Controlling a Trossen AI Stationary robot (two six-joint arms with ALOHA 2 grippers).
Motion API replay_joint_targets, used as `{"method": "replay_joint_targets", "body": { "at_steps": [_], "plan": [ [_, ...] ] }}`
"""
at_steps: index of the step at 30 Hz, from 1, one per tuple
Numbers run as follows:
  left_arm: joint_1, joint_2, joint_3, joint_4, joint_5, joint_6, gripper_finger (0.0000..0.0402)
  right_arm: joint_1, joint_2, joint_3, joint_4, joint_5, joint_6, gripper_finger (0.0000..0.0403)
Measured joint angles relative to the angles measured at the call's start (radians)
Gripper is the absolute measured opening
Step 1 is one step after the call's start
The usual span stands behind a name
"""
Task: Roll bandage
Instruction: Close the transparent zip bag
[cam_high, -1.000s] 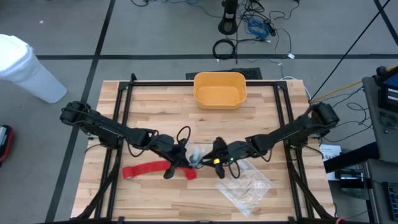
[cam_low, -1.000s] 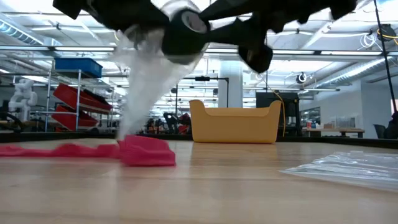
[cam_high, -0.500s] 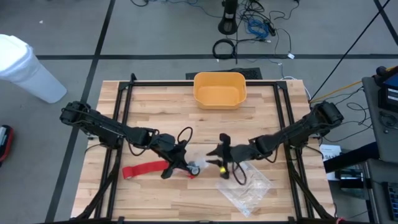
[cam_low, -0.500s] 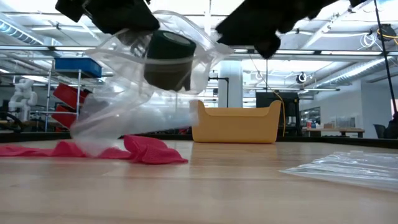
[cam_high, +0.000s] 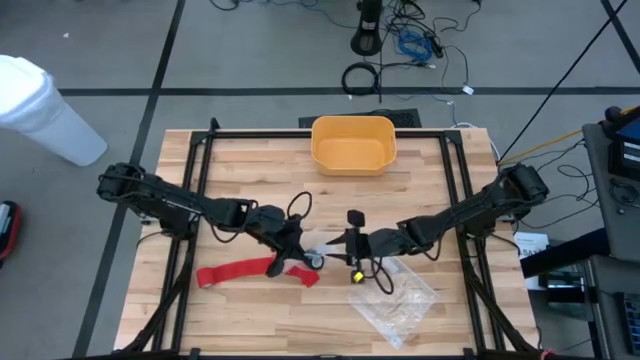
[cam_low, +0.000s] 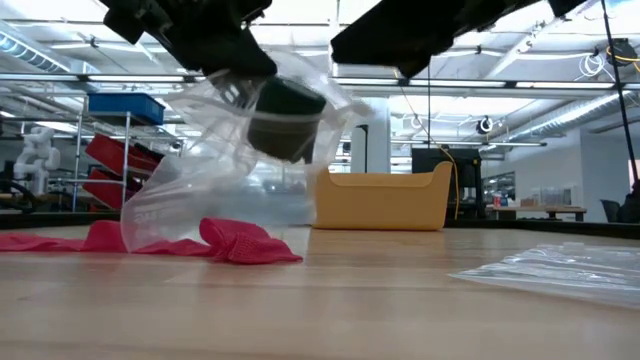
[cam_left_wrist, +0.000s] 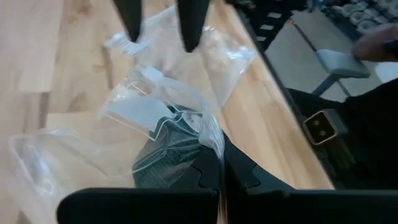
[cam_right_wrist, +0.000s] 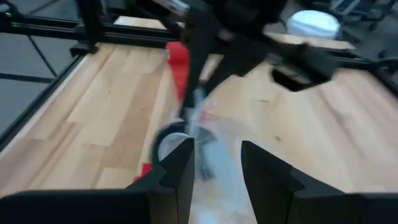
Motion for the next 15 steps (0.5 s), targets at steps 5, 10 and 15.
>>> {"method": "replay_joint_targets", "body": {
  "at_steps": [5, 10, 15],
  "plan": [
    [0.021, 0.0, 0.0, -0.041, -0.045, -0.008, 0.0, -0.023, 0.062, 0.0, 0.046, -0.073, -0.002, 0.0116],
    [0.031, 0.0, 0.0, -0.071, -0.071, -0.023, 0.0, -0.041, 0.093, 0.0, 0.084, -0.072, -0.005, 0.0116],
    [0.03, 0.0, 0.0, -0.068, -0.07, -0.019, 0.0, -0.075, 0.157, 0.0, 0.199, -0.069, 0.0, 0.0116]
  ]
}}
